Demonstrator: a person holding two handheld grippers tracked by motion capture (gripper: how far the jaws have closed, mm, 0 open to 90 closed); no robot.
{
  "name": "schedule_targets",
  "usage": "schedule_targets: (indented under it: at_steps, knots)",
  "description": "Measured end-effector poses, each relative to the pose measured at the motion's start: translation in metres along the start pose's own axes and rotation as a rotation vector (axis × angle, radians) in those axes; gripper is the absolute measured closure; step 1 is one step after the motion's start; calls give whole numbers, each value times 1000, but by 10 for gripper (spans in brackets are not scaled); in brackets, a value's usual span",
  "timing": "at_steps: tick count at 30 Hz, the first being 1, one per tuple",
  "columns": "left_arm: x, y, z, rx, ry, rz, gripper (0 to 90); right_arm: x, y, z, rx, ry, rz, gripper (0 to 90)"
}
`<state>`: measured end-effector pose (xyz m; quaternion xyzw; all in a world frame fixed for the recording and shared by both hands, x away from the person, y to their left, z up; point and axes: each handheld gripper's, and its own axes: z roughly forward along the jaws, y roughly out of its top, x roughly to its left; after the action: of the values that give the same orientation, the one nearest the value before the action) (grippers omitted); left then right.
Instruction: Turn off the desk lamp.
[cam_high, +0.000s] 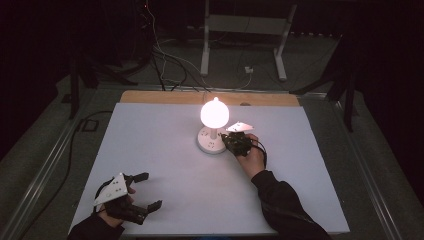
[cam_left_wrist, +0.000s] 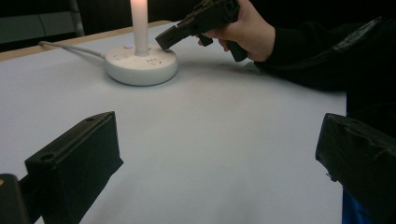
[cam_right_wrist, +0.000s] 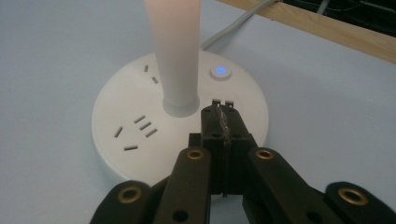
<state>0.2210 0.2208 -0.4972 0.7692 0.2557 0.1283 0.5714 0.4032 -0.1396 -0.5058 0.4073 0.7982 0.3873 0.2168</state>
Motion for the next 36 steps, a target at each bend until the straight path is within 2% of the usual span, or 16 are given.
schedule_targets:
  at_steps: [7,10,13,15,19,21,22,25,30,36]
  knots:
    - [0,0,0,0,-2,-1,5,0,-1,1,0,1,-2,896]
    - [0,0,0,-2,-3,-3,5,1,0,1,0,-6,-18,896]
    - [0,0,0,0,-3,0,5,0,-2,1,-7,-2,-19,897]
    - [0,0,0,-3,-3,-1,5,-1,-3,1,-11,7,0,898]
    - [0,0,0,-2,-4,-2,5,0,-1,-1,-7,-2,-8,897]
    - [0,0,0,-4,-3,0,5,-4,7,-13,-60,9,22,897]
    - [0,0,0,-2,-2,-1,5,-4,7,-13,-60,9,22,897]
    - [1,0,0,0,0,-2,5,-7,18,-29,-111,12,37,897]
    - [0,0,1,4,-2,2,5,-7,20,-34,-124,13,41,897]
    - [0,0,1,2,1,2,5,-6,17,-29,-113,18,36,896]
